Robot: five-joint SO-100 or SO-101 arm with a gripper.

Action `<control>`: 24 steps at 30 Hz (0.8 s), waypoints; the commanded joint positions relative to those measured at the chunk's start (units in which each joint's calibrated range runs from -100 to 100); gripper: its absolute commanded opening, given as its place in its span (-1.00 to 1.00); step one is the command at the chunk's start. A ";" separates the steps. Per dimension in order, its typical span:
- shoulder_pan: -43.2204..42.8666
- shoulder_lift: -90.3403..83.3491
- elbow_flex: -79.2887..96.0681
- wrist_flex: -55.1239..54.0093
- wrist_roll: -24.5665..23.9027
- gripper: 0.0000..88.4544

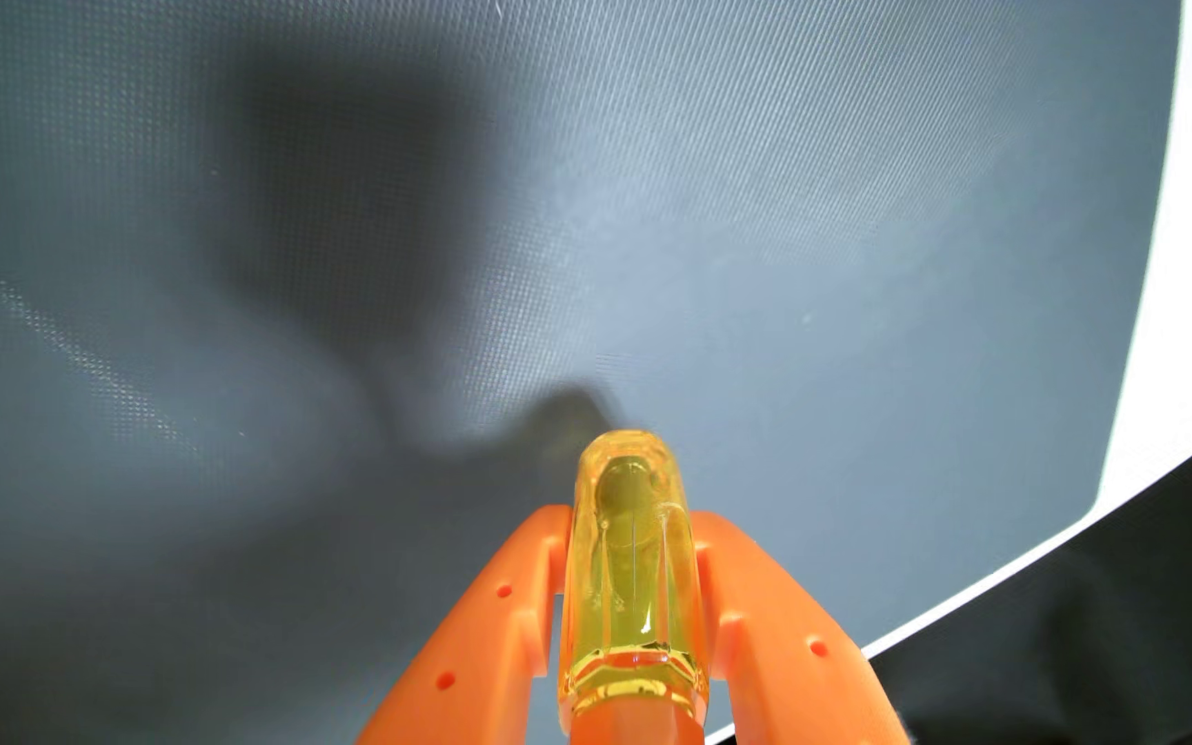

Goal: Grab the eyedrops

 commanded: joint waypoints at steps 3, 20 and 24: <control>-3.60 -3.23 -9.26 6.32 5.86 -0.99; -5.92 -3.23 -22.86 19.13 11.14 -0.99; -5.01 -3.23 -23.49 20.25 12.14 -0.99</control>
